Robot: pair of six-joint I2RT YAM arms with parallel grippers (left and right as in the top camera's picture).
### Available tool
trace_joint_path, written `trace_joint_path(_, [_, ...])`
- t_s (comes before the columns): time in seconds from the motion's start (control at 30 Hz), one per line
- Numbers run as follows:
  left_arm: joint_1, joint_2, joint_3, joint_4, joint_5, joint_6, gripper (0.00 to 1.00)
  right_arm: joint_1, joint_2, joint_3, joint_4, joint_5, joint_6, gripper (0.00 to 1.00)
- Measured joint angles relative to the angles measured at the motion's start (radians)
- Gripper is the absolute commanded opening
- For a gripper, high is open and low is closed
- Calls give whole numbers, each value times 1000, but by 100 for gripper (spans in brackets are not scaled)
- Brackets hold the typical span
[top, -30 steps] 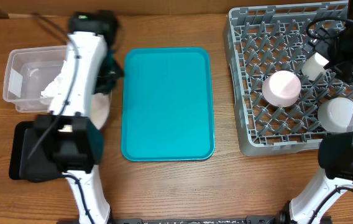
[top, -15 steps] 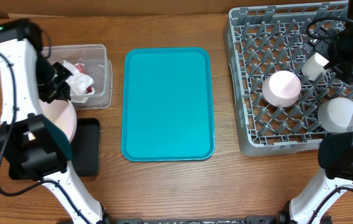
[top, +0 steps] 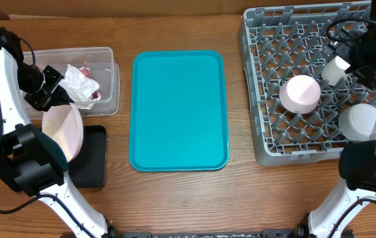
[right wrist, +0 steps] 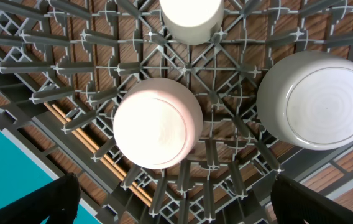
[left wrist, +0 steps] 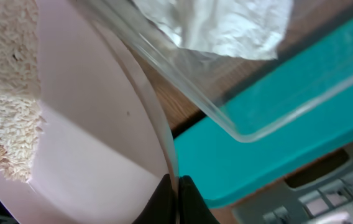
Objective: Sort waste into correct bins and load items into the dishwasher
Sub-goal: 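Tilt the plate with the left gripper to pour rice onto the black tray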
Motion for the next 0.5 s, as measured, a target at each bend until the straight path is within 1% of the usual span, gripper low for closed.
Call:
trace_joint_path(0.27, [5, 0, 0, 0, 132, 45, 4, 0, 0, 0, 0, 0, 0, 100])
trace_joint_path(0.5, [37, 0, 0, -8, 199, 84, 4, 0, 0, 0, -1, 0, 0, 100])
